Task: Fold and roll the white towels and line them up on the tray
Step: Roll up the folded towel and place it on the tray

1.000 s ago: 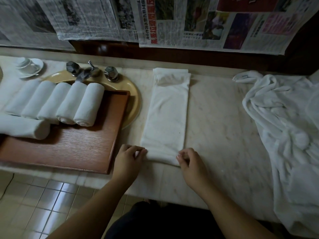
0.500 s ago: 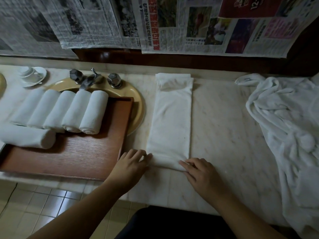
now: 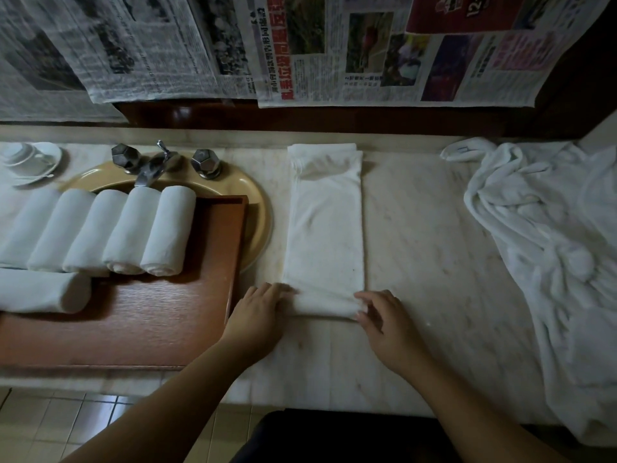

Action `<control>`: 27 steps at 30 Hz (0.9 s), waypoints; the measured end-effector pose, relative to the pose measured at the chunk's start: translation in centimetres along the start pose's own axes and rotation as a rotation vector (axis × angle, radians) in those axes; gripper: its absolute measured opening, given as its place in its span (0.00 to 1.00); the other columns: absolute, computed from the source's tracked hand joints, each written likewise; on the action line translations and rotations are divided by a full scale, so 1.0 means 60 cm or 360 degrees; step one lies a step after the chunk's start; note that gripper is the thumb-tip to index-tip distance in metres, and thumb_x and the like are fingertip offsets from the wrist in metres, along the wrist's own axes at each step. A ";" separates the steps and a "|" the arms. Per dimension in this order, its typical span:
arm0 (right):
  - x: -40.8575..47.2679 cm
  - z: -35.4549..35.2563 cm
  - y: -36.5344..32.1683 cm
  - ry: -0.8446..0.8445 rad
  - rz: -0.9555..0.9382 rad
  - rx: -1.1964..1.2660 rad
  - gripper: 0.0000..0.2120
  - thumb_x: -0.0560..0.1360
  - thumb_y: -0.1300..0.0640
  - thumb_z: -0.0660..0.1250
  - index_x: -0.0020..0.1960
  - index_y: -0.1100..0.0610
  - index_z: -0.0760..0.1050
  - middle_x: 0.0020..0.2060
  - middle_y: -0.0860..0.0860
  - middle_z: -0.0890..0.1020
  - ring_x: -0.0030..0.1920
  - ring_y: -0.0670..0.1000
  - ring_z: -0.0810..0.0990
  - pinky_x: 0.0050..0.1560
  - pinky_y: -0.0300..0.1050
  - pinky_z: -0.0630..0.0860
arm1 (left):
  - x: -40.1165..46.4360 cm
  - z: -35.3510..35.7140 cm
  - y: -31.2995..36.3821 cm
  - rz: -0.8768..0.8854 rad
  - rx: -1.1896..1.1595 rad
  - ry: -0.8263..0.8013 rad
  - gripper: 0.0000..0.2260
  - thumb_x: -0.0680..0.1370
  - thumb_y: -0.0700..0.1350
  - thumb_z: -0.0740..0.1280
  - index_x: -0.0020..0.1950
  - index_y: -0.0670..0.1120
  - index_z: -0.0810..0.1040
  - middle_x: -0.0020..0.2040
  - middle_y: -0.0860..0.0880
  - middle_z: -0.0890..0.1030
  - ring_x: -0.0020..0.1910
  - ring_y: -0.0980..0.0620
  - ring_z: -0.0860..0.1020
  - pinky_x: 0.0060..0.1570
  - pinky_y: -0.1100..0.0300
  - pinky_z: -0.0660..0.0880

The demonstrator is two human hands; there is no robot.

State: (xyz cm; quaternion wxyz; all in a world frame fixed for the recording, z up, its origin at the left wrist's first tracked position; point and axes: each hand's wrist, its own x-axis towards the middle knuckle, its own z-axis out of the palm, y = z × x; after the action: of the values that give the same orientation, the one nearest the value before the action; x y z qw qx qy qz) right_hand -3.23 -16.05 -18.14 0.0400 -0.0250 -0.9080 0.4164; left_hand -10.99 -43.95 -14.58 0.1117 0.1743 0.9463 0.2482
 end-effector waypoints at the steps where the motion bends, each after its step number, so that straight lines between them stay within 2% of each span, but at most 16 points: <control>1: 0.004 -0.001 -0.003 -0.0001 0.0061 0.0087 0.12 0.80 0.52 0.69 0.61 0.40 0.76 0.48 0.41 0.76 0.48 0.47 0.79 0.53 0.53 0.78 | 0.004 0.000 0.007 -0.0086 -0.0097 0.0027 0.13 0.85 0.49 0.60 0.69 0.58 0.71 0.58 0.58 0.77 0.55 0.55 0.69 0.54 0.56 0.70; 4: 0.015 -0.005 -0.008 -0.0038 0.0092 0.0089 0.10 0.81 0.55 0.69 0.56 0.39 0.76 0.45 0.45 0.74 0.44 0.47 0.78 0.51 0.53 0.78 | 0.018 0.003 0.022 -0.0205 -0.0155 0.0105 0.09 0.85 0.47 0.63 0.64 0.57 0.73 0.51 0.53 0.75 0.54 0.49 0.72 0.55 0.52 0.73; 8: 0.016 -0.018 -0.014 0.0007 -0.0289 -0.0387 0.08 0.81 0.56 0.68 0.57 0.45 0.82 0.51 0.48 0.75 0.49 0.52 0.77 0.50 0.51 0.77 | 0.023 0.003 0.020 -0.0005 0.0070 0.0298 0.08 0.80 0.42 0.72 0.54 0.54 0.86 0.54 0.49 0.77 0.53 0.46 0.73 0.49 0.52 0.76; 11: 0.013 -0.023 -0.016 0.0011 -0.0550 -0.0670 0.11 0.80 0.51 0.66 0.59 0.50 0.83 0.54 0.49 0.79 0.51 0.53 0.78 0.46 0.51 0.76 | 0.008 0.004 0.015 0.0337 0.0390 0.0302 0.14 0.76 0.37 0.71 0.59 0.51 0.85 0.60 0.47 0.77 0.54 0.44 0.74 0.45 0.51 0.76; 14: 0.013 -0.022 -0.006 0.0019 -0.0617 -0.0752 0.14 0.78 0.50 0.68 0.62 0.51 0.83 0.54 0.47 0.81 0.50 0.54 0.79 0.43 0.50 0.75 | -0.012 0.006 0.009 0.0483 0.0507 0.0214 0.21 0.75 0.43 0.69 0.68 0.49 0.79 0.63 0.51 0.76 0.57 0.46 0.75 0.48 0.51 0.76; 16: 0.016 -0.022 0.001 0.0020 -0.0620 -0.0783 0.16 0.78 0.50 0.67 0.63 0.51 0.82 0.54 0.47 0.81 0.50 0.54 0.79 0.43 0.50 0.75 | -0.010 0.007 0.000 0.0526 0.0523 0.0246 0.20 0.77 0.45 0.71 0.69 0.48 0.79 0.62 0.51 0.77 0.56 0.46 0.77 0.46 0.51 0.76; 19: 0.027 -0.021 0.007 0.0005 -0.0553 -0.0734 0.17 0.76 0.52 0.73 0.64 0.52 0.82 0.53 0.48 0.79 0.50 0.53 0.79 0.43 0.50 0.76 | 0.011 0.010 -0.005 0.0425 0.0393 0.0323 0.15 0.79 0.46 0.73 0.66 0.50 0.82 0.60 0.52 0.80 0.51 0.46 0.78 0.45 0.51 0.77; 22: 0.040 -0.018 0.009 -0.0037 -0.0302 -0.0424 0.18 0.75 0.54 0.76 0.65 0.54 0.83 0.51 0.49 0.76 0.48 0.51 0.78 0.49 0.48 0.77 | 0.028 0.009 -0.004 0.0210 0.0146 0.0262 0.14 0.82 0.47 0.70 0.68 0.54 0.82 0.61 0.53 0.82 0.50 0.47 0.77 0.50 0.54 0.76; 25: 0.055 -0.018 0.005 -0.0133 -0.0060 -0.0147 0.17 0.78 0.54 0.74 0.66 0.56 0.82 0.48 0.48 0.75 0.46 0.47 0.77 0.53 0.38 0.75 | 0.038 0.008 0.008 -0.0036 -0.0047 0.0156 0.14 0.85 0.49 0.64 0.69 0.55 0.80 0.63 0.53 0.81 0.55 0.48 0.76 0.56 0.56 0.73; 27: 0.068 -0.017 -0.001 -0.0189 0.0118 -0.0051 0.17 0.79 0.54 0.73 0.67 0.56 0.82 0.47 0.47 0.75 0.46 0.46 0.77 0.51 0.30 0.70 | 0.047 0.004 0.026 -0.0290 -0.0313 0.0143 0.13 0.85 0.49 0.63 0.67 0.53 0.81 0.58 0.52 0.82 0.55 0.49 0.79 0.54 0.57 0.74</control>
State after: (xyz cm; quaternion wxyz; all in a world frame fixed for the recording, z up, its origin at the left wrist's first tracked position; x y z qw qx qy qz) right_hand -7.21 -14.97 -17.21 -0.0299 -0.0346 -0.9138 0.4037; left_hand -13.05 -41.52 -14.34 0.1077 0.0646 0.9334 0.3362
